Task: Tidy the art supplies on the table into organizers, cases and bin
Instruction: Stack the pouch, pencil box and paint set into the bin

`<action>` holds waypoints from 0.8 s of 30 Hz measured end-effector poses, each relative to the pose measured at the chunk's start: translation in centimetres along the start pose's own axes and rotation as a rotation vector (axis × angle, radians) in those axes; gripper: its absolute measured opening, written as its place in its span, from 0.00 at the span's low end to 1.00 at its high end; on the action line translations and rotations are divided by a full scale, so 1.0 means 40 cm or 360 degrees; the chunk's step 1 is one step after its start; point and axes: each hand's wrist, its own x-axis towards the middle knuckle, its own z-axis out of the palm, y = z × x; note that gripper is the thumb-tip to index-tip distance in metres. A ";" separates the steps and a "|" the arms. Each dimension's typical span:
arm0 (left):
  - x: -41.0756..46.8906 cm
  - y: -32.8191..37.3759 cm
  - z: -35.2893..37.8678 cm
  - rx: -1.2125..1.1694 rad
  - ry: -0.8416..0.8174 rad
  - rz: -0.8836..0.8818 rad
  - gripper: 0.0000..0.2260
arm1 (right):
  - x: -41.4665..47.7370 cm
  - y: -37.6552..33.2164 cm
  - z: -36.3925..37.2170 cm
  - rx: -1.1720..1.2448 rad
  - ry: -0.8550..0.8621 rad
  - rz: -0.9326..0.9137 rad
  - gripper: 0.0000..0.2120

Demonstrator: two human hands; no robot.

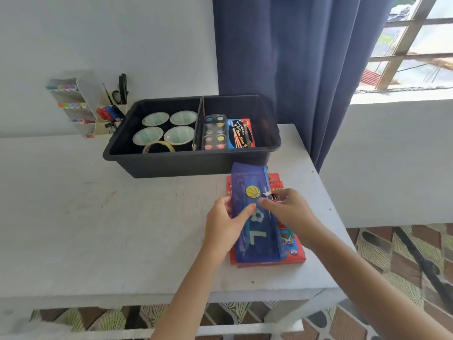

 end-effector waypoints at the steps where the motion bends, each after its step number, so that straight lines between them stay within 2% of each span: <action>1: -0.001 -0.003 0.003 -0.0088 -0.0037 -0.0080 0.19 | -0.002 0.004 0.000 0.0077 -0.0036 0.0022 0.09; 4: -0.013 0.002 0.002 -0.0373 -0.0145 -0.0227 0.16 | -0.009 0.006 -0.013 0.0319 -0.0223 0.0073 0.05; 6: -0.021 0.010 0.000 -0.0550 -0.0196 -0.0246 0.15 | -0.011 0.006 -0.022 0.0430 -0.0320 0.0080 0.07; 11: -0.018 0.037 -0.011 -0.0782 -0.0205 -0.0181 0.21 | -0.007 -0.007 -0.029 0.0714 -0.0358 0.0006 0.08; 16: 0.006 0.096 -0.037 -0.1019 -0.0337 -0.0085 0.13 | -0.004 -0.059 -0.042 0.0936 -0.0405 -0.0200 0.13; 20: 0.062 0.163 -0.053 -0.0983 -0.0259 0.0051 0.12 | 0.014 -0.102 -0.049 0.0853 -0.0449 -0.0285 0.14; 24: 0.132 0.244 -0.056 -0.0915 -0.0255 0.0077 0.11 | 0.066 -0.162 -0.053 0.0847 -0.0341 -0.0329 0.11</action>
